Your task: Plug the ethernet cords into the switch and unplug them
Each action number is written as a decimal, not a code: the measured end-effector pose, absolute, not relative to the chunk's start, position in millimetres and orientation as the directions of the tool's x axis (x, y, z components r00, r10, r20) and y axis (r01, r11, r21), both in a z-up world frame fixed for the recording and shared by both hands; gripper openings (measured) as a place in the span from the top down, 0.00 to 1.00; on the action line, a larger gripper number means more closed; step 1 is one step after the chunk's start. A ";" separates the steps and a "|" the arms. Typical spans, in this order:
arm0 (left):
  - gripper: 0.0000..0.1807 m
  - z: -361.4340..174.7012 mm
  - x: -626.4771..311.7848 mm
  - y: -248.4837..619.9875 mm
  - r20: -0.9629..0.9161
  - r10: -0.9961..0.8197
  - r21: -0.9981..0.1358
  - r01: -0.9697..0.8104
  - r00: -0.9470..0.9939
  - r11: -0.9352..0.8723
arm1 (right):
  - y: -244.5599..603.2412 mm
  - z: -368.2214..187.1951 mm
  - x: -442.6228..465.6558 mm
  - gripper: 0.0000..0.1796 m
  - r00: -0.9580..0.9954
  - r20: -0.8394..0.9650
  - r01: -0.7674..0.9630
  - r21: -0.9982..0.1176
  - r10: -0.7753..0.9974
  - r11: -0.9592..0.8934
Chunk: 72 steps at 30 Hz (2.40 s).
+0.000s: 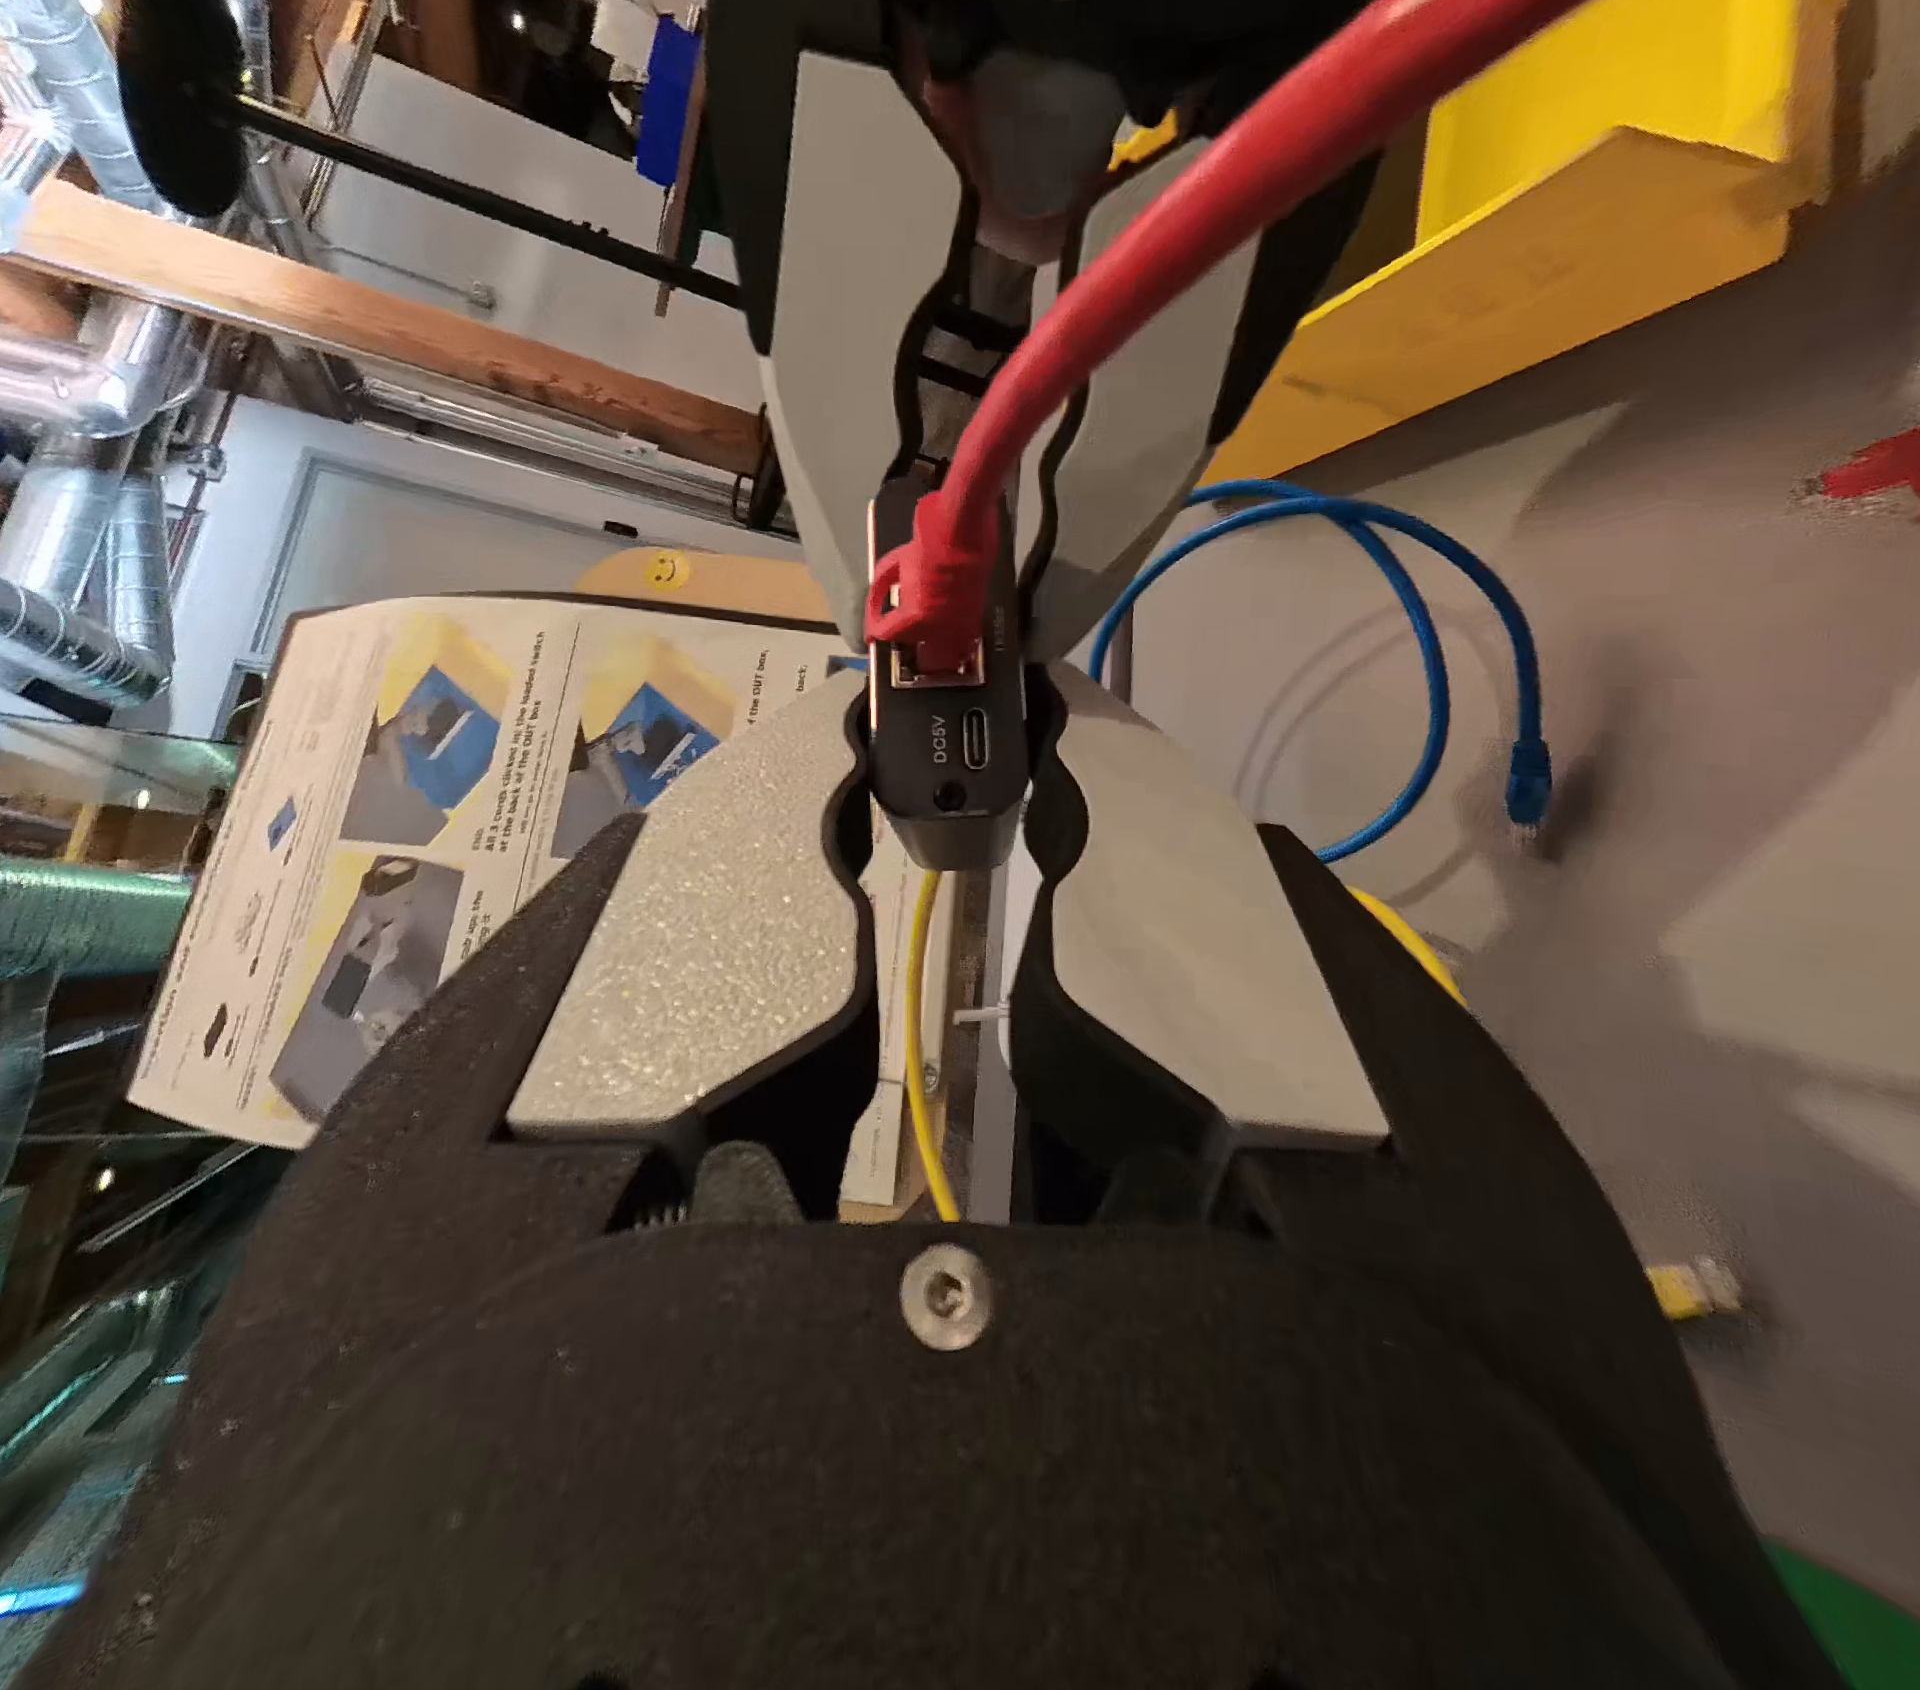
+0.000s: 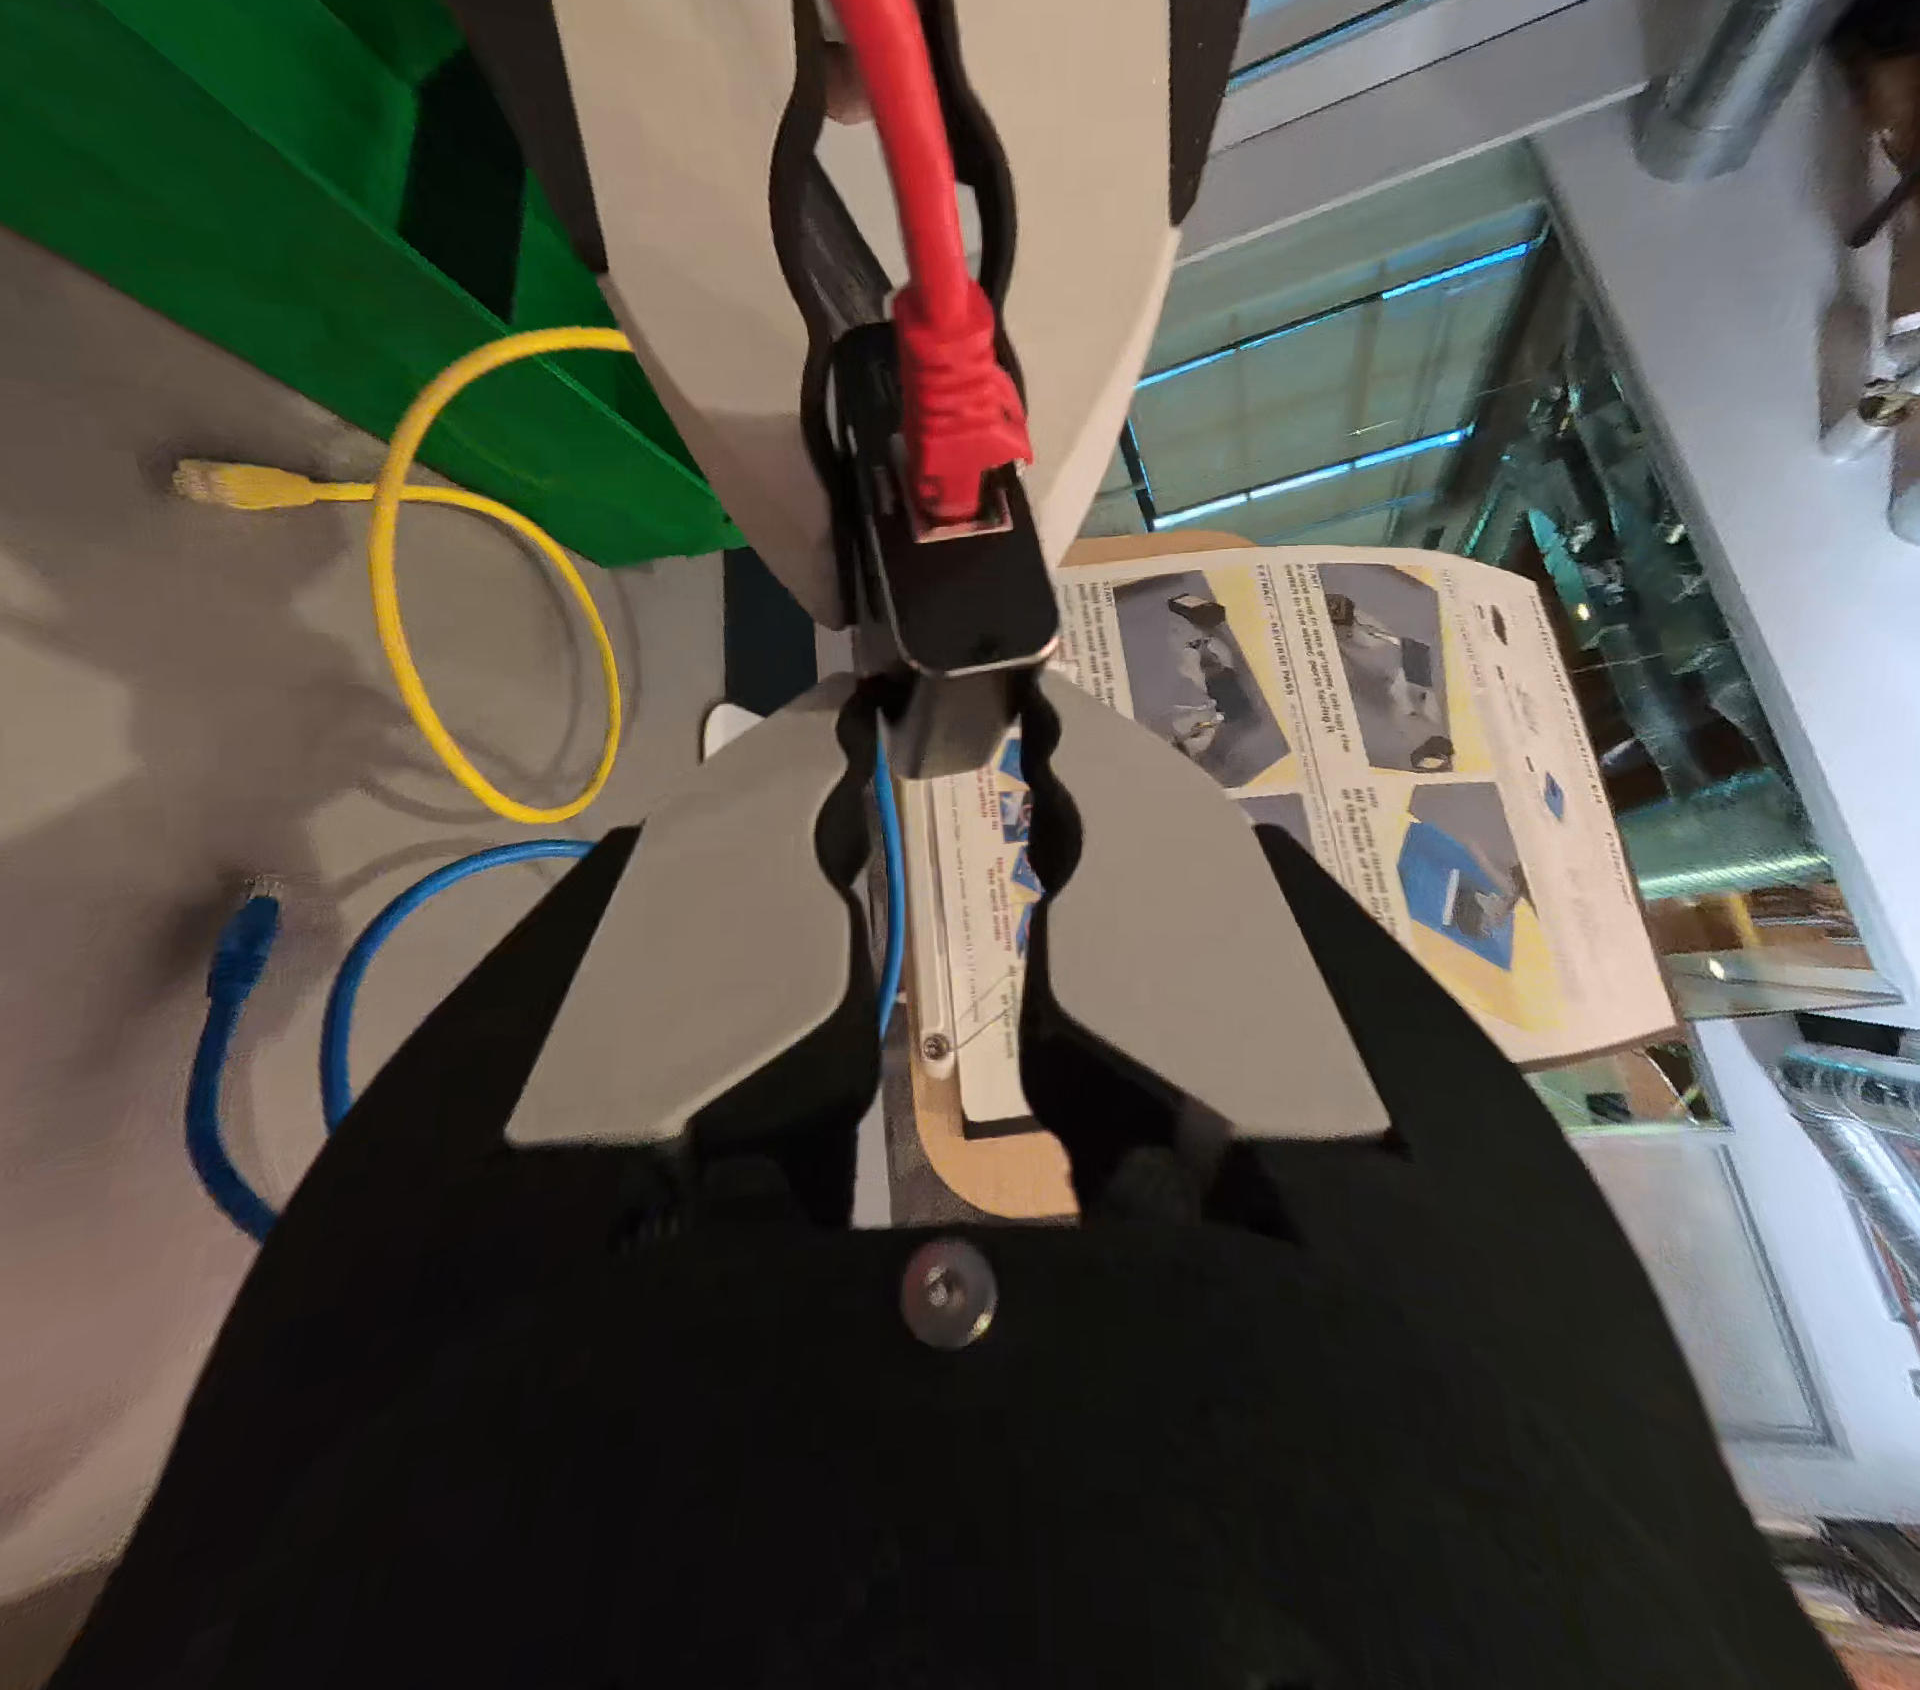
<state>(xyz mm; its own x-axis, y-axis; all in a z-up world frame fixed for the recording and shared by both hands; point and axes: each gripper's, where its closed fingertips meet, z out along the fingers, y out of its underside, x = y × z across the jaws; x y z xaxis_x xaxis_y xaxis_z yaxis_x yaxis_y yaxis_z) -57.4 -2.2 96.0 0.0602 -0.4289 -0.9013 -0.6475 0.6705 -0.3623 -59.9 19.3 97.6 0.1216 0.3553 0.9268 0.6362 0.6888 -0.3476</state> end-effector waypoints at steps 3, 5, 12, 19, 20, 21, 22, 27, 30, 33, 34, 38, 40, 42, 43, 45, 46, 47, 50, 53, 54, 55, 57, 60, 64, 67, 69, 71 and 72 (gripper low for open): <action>0.86 104.3 -49.7 -10.3 -0.917 -0.389 -0.365 -0.591 0.092 0.720 | 11.5 103.1 -53.9 0.86 0.159 0.893 0.567 -0.433 0.422 0.701; 0.80 120.7 -48.3 -19.4 -0.925 -0.337 -0.378 -0.504 0.176 0.776 | 0.1 112.8 -51.3 0.86 0.184 0.884 0.470 -0.463 0.429 0.752; 0.76 125.5 -47.9 -30.6 -0.908 -0.368 -0.419 -0.435 0.200 0.797 | -21.0 118.1 -53.8 0.86 0.175 0.876 0.302 -0.482 0.449 0.823; 0.83 109.1 -45.0 -26.5 -0.917 -0.376 -0.395 -0.450 0.134 0.801 | -24.1 116.2 -52.9 0.86 0.165 0.913 0.288 -0.406 0.373 0.867; 0.84 108.2 -44.8 -24.8 -0.924 -0.360 -0.378 -0.460 0.132 0.803 | -22.0 114.7 -52.4 0.86 0.168 0.917 0.298 -0.397 0.362 0.868; 0.87 107.3 -45.1 -23.3 -0.926 -0.354 -0.372 -0.462 0.130 0.805 | -18.1 111.8 -51.8 0.86 0.164 0.919 0.321 -0.392 0.357 0.862; 0.87 105.4 -45.4 -20.3 -0.923 -0.362 -0.378 -0.470 0.127 0.798 | -14.4 110.0 -51.7 0.86 0.167 0.916 0.341 -0.402 0.366 0.850; 0.87 100.8 -56.9 4.2 -0.917 -0.370 -0.380 -0.602 0.146 0.702 | -14.6 118.2 -39.4 0.79 0.154 0.941 0.498 -0.338 0.302 0.799; 0.87 99.0 -58.3 5.2 -0.926 -0.354 -0.349 -0.642 0.128 0.682 | -20.8 120.8 -40.8 0.79 0.109 0.970 0.583 -0.238 0.216 0.776; 0.87 95.0 -54.3 1.4 -0.943 -0.322 -0.294 -0.675 0.087 0.677 | -12.6 111.2 -44.8 0.80 0.039 0.987 0.676 -0.143 0.158 0.723; 0.87 95.1 -54.1 1.7 -0.949 -0.304 -0.274 -0.691 0.082 0.668 | -12.1 107.1 -45.3 0.85 0.011 0.987 0.687 -0.122 0.159 0.716; 0.85 102.8 -51.7 -6.2 -0.970 -0.222 -0.232 -0.642 0.098 0.731 | -23.3 112.9 -45.0 0.86 0.020 0.978 0.637 -0.173 0.208 0.751; 0.80 109.4 -52.0 -5.3 -0.967 -0.212 -0.255 -0.624 0.143 0.739 | -27.8 116.0 -43.0 0.86 0.014 0.985 0.615 -0.144 0.173 0.775; 0.72 112.5 -52.3 -0.9 -0.962 -0.210 -0.273 -0.626 0.174 0.730 | -29.5 115.0 -43.5 0.86 0.008 0.985 0.601 -0.142 0.171 0.787; 0.73 113.0 -51.1 -1.6 -0.964 -0.196 -0.264 -0.613 0.177 0.745 | -30.3 115.3 -44.6 0.86 0.007 0.988 0.592 -0.130 0.157 0.795; 0.75 114.3 -46.7 -4.8 -0.969 -0.161 -0.242 -0.573 0.189 0.783 | -32.8 115.5 -47.3 0.86 0.004 0.990 0.573 -0.115 0.138 0.811; 0.76 112.4 -44.2 -6.1 -0.970 -0.157 -0.235 -0.557 0.185 0.796 | -34.5 115.4 -48.7 0.86 0.002 0.991 0.564 -0.112 0.135 0.818; 0.77 110.3 -42.0 -5.5 -0.972 -0.151 -0.228 -0.554 0.182 0.801 | -36.3 114.7 -50.2 0.86 -0.005 0.991 0.556 -0.106 0.130 0.825; 0.84 106.7 -36.5 -6.6 -0.984 -0.063 -0.148 -0.551 0.169 0.821 | -38.6 112.2 -53.5 0.86 -0.024 0.994 0.547 -0.079 0.109 0.833; 0.85 102.3 -36.2 -2.5 -0.986 -0.067 -0.143 -0.573 0.152 0.807 | -30.9 109.4 -50.3 0.86 -0.028 0.994 0.576 -0.070 0.105 0.815; 0.85 102.1 -36.7 -1.2 -0.986 -0.073 -0.149 -0.577 0.153 0.803 | -27.9 110.0 -49.9 0.86 -0.012 0.995 0.579 -0.078 0.104 0.812; 0.85 102.4 -37.5 -0.2 -0.986 -0.066 -0.144 -0.582 0.153 0.801 | -25.5 110.8 -49.7 0.85 0.006 0.995 0.576 -0.085 0.101 0.813; 0.85 102.6 -39.4 3.0 -0.987 -0.060 -0.139 -0.604 0.150 0.785 | -22.1 110.9 -50.6 0.85 0.031 0.994 0.566 -0.103 0.104 0.818; 0.85 103.1 -39.5 2.5 -0.989 -0.027 -0.112 -0.603 0.148 0.790 | -22.2 110.9 -50.6 0.86 0.042 0.990 0.554 -0.136 0.136 0.822; 0.85 105.7 -37.8 -1.3 -0.983 -0.052 -0.145 -0.571 0.176 0.808 | -24.0 112.8 -48.8 0.86 0.049 0.986 0.539 -0.159 0.158 0.827; 0.85 107.0 -37.7 -2.3 -0.982 -0.048 -0.146 -0.572 0.183 0.807 | -24.6 113.5 -48.5 0.85 0.058 0.983 0.526 -0.176 0.172 0.832; 0.85 106.9 -39.1 2.2 -0.979 -0.076 -0.176 -0.598 0.188 0.782 | -20.6 114.3 -48.3 0.85 0.081 0.984 0.531 -0.176 0.157 0.829; 0.85 105.2 -42.4 9.4 -0.978 -0.100 -0.195 -0.639 0.183 0.744 | -15.8 114.1 -46.9 0.85 0.097 0.985 0.545 -0.172 0.142 0.821; 0.84 106.5 -45.2 13.0 -0.977 -0.098 -0.201 -0.654 0.191 0.730 | -15.2 114.5 -45.3 0.84 0.098 0.986 0.550 -0.169 0.138 0.818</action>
